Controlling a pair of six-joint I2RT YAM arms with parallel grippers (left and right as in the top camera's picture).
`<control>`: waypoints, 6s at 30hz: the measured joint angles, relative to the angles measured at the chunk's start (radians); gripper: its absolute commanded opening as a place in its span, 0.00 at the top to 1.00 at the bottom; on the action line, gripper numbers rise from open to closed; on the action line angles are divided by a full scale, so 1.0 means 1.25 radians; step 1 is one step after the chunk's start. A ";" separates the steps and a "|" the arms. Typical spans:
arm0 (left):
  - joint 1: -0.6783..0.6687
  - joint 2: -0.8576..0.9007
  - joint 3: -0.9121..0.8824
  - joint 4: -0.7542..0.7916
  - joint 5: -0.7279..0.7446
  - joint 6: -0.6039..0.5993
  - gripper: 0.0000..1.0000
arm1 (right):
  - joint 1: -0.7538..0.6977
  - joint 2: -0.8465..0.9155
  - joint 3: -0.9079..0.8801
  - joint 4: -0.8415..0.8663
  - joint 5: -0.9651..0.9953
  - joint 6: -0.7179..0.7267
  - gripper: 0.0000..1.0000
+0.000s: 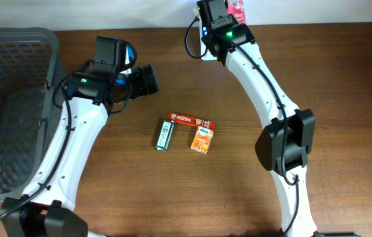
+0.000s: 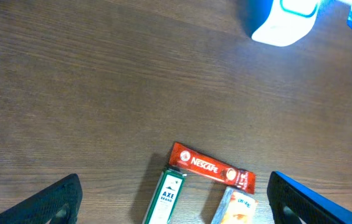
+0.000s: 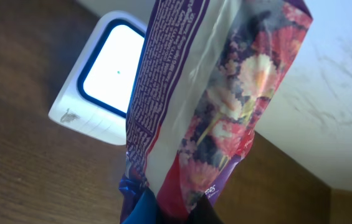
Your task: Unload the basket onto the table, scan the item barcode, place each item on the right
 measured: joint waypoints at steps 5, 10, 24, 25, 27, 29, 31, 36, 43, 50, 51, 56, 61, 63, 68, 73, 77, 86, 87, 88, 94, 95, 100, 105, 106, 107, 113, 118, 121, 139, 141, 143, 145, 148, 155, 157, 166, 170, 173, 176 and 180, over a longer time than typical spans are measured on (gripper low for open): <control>-0.034 0.000 0.000 -0.029 -0.097 0.003 0.10 | 0.051 0.015 -0.005 0.021 0.013 -0.076 0.96; -0.034 0.000 0.000 -0.058 -0.106 0.003 0.09 | 0.006 0.013 -0.005 0.005 0.172 0.037 0.96; -0.034 0.000 0.000 -0.071 -0.106 -0.004 0.08 | -0.670 -0.011 -0.139 -0.180 0.097 0.420 0.94; -0.034 0.000 0.000 -0.071 -0.106 -0.005 0.08 | -0.698 -0.011 -0.145 -0.178 0.097 0.422 0.94; -0.034 0.000 0.000 -0.071 -0.106 -0.005 0.08 | -0.746 -0.010 -0.145 -0.186 0.090 0.445 0.51; -0.034 0.000 0.000 -0.071 -0.106 -0.005 0.07 | -0.774 -0.010 -0.145 -0.194 0.037 0.457 0.42; -0.034 0.000 0.000 -0.072 -0.106 -0.005 0.06 | -0.771 -0.010 -0.145 -0.211 0.005 0.461 0.42; -0.055 0.000 0.000 -0.094 -0.106 -0.007 0.04 | -0.757 -0.030 -0.111 -0.262 -0.135 0.488 0.41; -0.055 -0.077 0.004 -0.225 -0.106 0.003 0.01 | -0.647 -0.334 -0.023 -0.534 -0.651 0.548 0.01; -0.105 -0.074 -0.155 -0.266 -0.088 0.009 0.01 | -0.295 -0.293 -0.089 -0.524 -0.668 0.546 0.01; -0.114 -0.077 -0.185 -0.217 -0.084 0.009 0.01 | -0.273 -0.293 -0.089 -0.524 -0.665 0.546 0.01; -0.128 -0.070 -0.342 0.115 -0.078 0.009 0.01 | -0.222 -0.292 -0.090 -0.527 -0.656 0.547 0.01; -0.128 -0.005 -0.381 0.245 -0.078 0.011 0.16 | -0.222 -0.292 -0.090 -0.527 -0.653 0.547 0.01; -0.128 0.050 -0.384 0.245 -0.077 0.016 0.50 | -0.222 -0.292 -0.090 -0.526 -0.653 0.547 0.01; -0.146 0.069 -0.385 0.244 0.004 0.018 0.35 | -0.222 -0.292 -0.090 -0.526 -0.653 0.547 0.01; -0.184 0.083 -0.385 0.245 -0.064 0.020 0.38 | -0.222 -0.292 -0.090 -0.526 -0.653 0.547 0.01; -0.184 0.090 -0.385 0.245 -0.131 0.020 0.51 | -0.222 -0.292 -0.090 -0.526 -0.653 0.547 0.01; -0.186 0.095 -0.385 0.245 -0.097 0.020 0.54 | -0.222 -0.292 -0.090 -0.526 -0.653 0.547 0.01; -0.186 0.106 -0.386 0.245 -0.092 0.020 0.57 | -0.222 -0.292 -0.090 -0.526 -0.653 0.546 0.01; -0.186 0.118 -0.386 0.245 -0.089 0.019 0.60 | -0.222 -0.292 -0.090 -0.526 -0.653 0.547 0.01; -0.184 0.139 -0.388 0.246 -0.061 0.014 0.67 | -0.222 -0.292 -0.090 -0.526 -0.653 0.547 0.01; -0.179 0.139 -0.388 0.246 -0.019 0.017 0.69 | -0.222 -0.292 -0.090 -0.526 -0.653 0.547 0.01; -0.134 0.140 -0.388 0.248 0.154 0.118 0.69 | -0.222 -0.292 -0.090 -0.526 -0.653 0.547 0.01; -0.052 0.144 -0.388 0.245 0.400 0.276 0.65 | -0.222 -0.292 -0.090 -0.526 -0.653 0.547 0.01; -0.052 0.151 -0.388 0.245 0.414 0.288 0.65 | -0.222 -0.292 -0.090 -0.526 -0.653 0.547 0.01; -0.053 0.170 -0.388 0.245 0.423 0.296 0.63 | -0.222 -0.292 -0.090 -0.526 -0.653 0.546 0.02; -0.049 0.240 -0.344 0.197 0.504 0.307 0.31 | -0.222 -0.292 -0.090 -0.527 -0.653 0.547 0.01; -0.047 0.239 -0.114 -0.083 0.142 0.262 0.88 | -0.222 -0.292 -0.090 -0.525 -0.653 0.547 0.01; -0.099 0.203 -0.066 -0.137 0.157 0.252 1.00 | -0.222 -0.292 -0.090 -0.526 -0.653 0.547 0.01; -0.197 0.279 -0.144 -0.011 0.045 0.180 1.00 | -0.222 -0.292 -0.090 -0.526 -0.653 0.547 0.01; -0.197 0.302 -0.147 -0.007 0.003 0.163 1.00 | -0.222 -0.292 -0.090 -0.526 -0.653 0.546 0.01; -0.197 0.302 -0.147 -0.008 -0.004 0.151 1.00 | -0.222 -0.292 -0.090 -0.526 -0.653 0.546 0.01; -0.198 0.303 -0.138 -0.040 -0.016 0.147 1.00 | -0.222 -0.292 -0.090 -0.526 -0.653 0.547 0.02; -0.198 0.300 0.029 -0.209 -0.031 0.142 0.08 | -0.222 -0.292 -0.090 -0.525 -0.653 0.546 0.01; -0.198 0.273 0.145 -0.318 -0.026 0.139 0.01 | -0.222 -0.292 -0.090 -0.526 -0.653 0.547 0.01; -0.212 0.265 0.023 -0.220 0.025 0.139 0.01 | -0.222 -0.292 -0.090 -0.526 -0.653 0.546 0.01; -0.280 0.266 -0.108 -0.060 -0.015 0.152 0.21 | -0.222 -0.292 -0.090 -0.525 -0.653 0.547 0.01; -0.201 0.240 -0.031 -0.159 -0.030 0.152 0.11 | -0.222 -0.292 -0.090 -0.525 -0.653 0.547 0.01; -0.092 0.110 0.029 -0.216 -0.038 0.139 0.46 | -0.222 -0.292 -0.090 -0.525 -0.653 0.546 0.01; -0.044 0.106 -0.007 -0.247 -0.040 0.118 0.91 | -0.222 -0.292 -0.090 -0.525 -0.653 0.546 0.01; -0.098 0.106 -0.191 -0.176 0.040 0.110 1.00 | -0.222 -0.292 -0.090 -0.526 -0.653 0.547 0.01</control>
